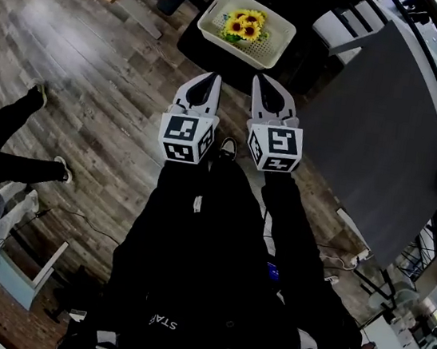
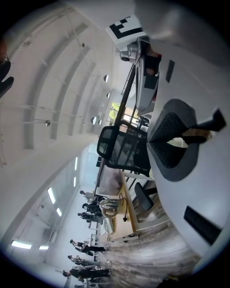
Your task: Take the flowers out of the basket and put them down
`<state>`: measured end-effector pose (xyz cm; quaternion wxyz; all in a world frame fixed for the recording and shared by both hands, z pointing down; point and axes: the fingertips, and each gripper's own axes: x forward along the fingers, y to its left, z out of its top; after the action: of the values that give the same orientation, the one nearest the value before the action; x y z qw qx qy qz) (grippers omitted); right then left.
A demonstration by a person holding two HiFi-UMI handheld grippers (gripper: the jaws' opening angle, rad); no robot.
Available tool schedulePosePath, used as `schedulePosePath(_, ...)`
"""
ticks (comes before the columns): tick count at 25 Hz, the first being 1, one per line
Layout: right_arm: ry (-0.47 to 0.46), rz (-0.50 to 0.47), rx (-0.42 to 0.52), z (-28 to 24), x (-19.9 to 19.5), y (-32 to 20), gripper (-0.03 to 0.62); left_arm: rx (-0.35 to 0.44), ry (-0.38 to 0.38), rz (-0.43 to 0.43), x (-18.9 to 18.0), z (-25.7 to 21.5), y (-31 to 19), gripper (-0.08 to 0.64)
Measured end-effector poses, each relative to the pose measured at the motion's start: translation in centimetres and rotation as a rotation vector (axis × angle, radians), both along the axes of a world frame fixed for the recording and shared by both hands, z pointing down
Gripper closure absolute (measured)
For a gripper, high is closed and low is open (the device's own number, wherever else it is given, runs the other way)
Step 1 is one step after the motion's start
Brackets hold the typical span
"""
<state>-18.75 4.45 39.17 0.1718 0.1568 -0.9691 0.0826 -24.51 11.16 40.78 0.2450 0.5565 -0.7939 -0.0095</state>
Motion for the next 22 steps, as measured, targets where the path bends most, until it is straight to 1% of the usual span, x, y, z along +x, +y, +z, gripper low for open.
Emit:
schedulePosePath(4, 0.052, 0.023, -0.026, 5.7, -3.2, -2.5, 0.583, -0.048, 0.017, 0.014, -2.9, 5.1, -2.1, 0.56)
schedulePosePath(7, 0.095, 0.037, -0.05, 10.2, -4.7, -4.1, 0.583, -0.082, 0.029, 0.023, -4.2, 8.9, -3.2, 0.56)
schedulePosePath(12, 0.141, 0.053, -0.078, 17.1, -6.6, -6.8, 0.581, -0.111, 0.046, 0.026, -6.3, 15.0, -5.2, 0.56)
schedulePosePath(18, 0.191, 0.035, -0.085, 24.5, -8.9, -10.3, 0.577, -0.134, 0.071, 0.018, -8.9, 22.0, -7.8, 0.56)
schedulePosePath(19, 0.204, 0.031, -0.084, 25.5, -9.2, -10.8, 0.567, -0.137, 0.073, 0.019, -9.2, 22.9, -8.1, 0.56)
schedulePosePath(20, 0.218, 0.026, -0.085, 26.6, -9.5, -11.3, 0.534, -0.14, 0.074, 0.02, -9.5, 23.7, -8.5, 0.56)
schedulePosePath(22, 0.242, 0.015, -0.083, 28.6, -10.3, -12.2, 0.512, -0.147, 0.076, 0.023, -10.2, 25.4, -9.4, 0.56)
